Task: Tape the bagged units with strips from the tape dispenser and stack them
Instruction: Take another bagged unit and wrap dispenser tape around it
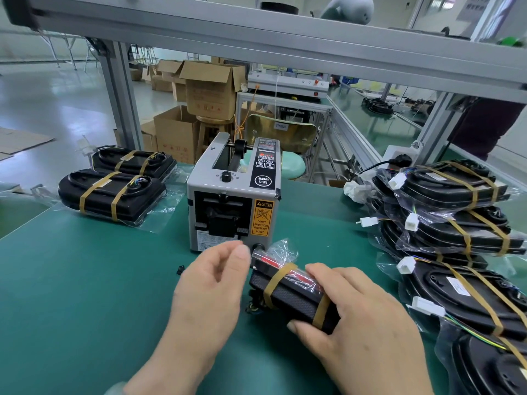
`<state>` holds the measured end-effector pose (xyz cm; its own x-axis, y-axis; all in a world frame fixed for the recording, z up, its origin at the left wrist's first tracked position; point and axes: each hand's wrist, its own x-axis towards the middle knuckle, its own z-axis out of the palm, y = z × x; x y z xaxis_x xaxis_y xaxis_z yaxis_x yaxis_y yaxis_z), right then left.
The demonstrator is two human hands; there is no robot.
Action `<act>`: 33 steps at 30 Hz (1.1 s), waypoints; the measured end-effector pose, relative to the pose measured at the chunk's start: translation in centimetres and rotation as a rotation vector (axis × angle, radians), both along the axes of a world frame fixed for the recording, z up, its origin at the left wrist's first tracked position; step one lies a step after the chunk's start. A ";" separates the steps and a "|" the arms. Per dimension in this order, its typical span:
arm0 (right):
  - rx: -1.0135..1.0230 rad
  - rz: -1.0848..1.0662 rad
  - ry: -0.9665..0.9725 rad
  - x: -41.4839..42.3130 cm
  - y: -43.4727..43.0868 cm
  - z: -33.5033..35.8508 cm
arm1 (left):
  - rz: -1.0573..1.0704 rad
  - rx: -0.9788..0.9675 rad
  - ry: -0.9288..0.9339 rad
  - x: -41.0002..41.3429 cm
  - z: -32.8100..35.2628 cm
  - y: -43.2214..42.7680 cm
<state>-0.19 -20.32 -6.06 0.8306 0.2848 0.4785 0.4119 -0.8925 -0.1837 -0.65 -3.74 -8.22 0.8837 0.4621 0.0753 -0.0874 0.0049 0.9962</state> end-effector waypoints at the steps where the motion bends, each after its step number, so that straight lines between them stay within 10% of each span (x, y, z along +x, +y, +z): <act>1: 0.001 0.000 0.002 0.0 0.0 0.0 | -0.082 0.034 0.002 0.1 0.0 -0.1; 8: 0.007 0.023 -0.004 0.2 -0.4 0.3 | -0.369 -0.067 0.019 1.5 -0.2 0.4; 17: 0.016 0.130 -0.018 1.2 -1.5 1.1 | -0.487 0.356 -0.089 2.5 1.1 2.3; 33: 0.779 0.607 0.137 1.4 -4.1 0.6 | -0.506 -0.260 -0.024 2.3 -0.5 4.8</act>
<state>1.24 -24.38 -5.45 0.7103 0.3267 0.6235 0.6899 -0.1474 -0.7087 1.63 1.04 -8.72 0.9992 -0.0121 0.0388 -0.0335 0.2966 0.9544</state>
